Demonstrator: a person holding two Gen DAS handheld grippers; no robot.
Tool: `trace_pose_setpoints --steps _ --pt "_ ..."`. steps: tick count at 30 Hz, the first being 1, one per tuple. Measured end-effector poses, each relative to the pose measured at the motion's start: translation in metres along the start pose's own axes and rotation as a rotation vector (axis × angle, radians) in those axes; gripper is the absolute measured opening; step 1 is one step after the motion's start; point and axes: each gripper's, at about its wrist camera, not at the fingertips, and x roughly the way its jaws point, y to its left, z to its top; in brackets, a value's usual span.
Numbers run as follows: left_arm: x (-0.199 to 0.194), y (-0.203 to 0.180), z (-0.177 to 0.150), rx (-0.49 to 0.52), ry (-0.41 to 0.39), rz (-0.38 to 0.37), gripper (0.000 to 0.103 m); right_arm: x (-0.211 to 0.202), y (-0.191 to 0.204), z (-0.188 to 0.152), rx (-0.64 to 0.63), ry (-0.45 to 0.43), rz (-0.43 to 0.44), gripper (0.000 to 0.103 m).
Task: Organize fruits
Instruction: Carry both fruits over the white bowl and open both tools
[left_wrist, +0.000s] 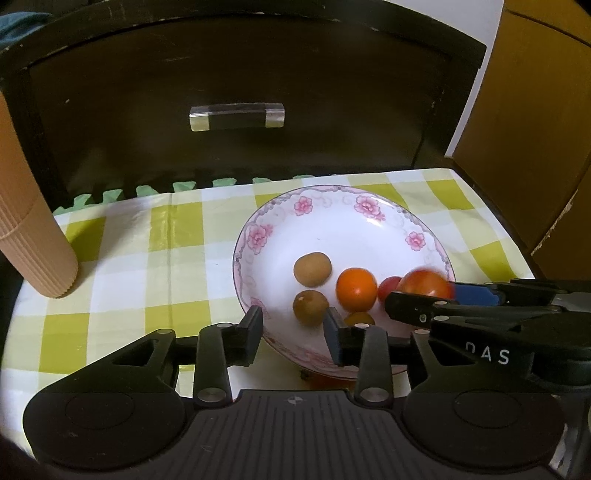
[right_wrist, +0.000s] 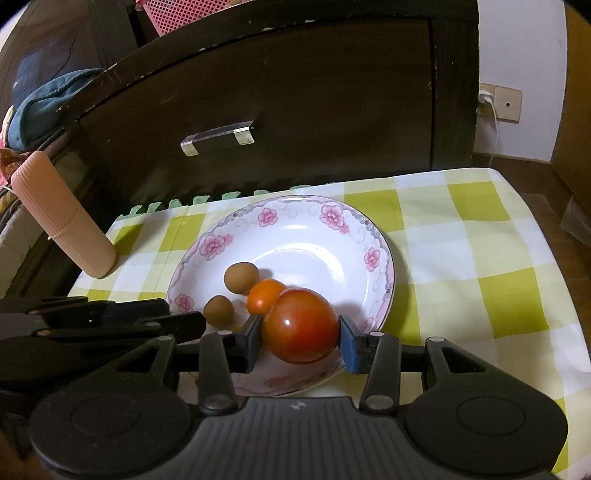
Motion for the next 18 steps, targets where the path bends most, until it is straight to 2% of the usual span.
trace_pose_setpoints --steps 11,13,18 --pt "-0.009 0.002 0.002 -0.010 -0.029 0.001 0.058 -0.007 -0.002 0.002 0.012 -0.037 0.006 0.044" --pt "-0.014 0.002 0.003 -0.009 -0.040 -0.003 0.064 -0.010 -0.003 0.002 0.018 -0.045 0.003 0.044" --pt "-0.025 0.000 0.004 0.001 -0.064 0.000 0.066 -0.019 -0.004 0.004 0.034 -0.062 0.002 0.044"
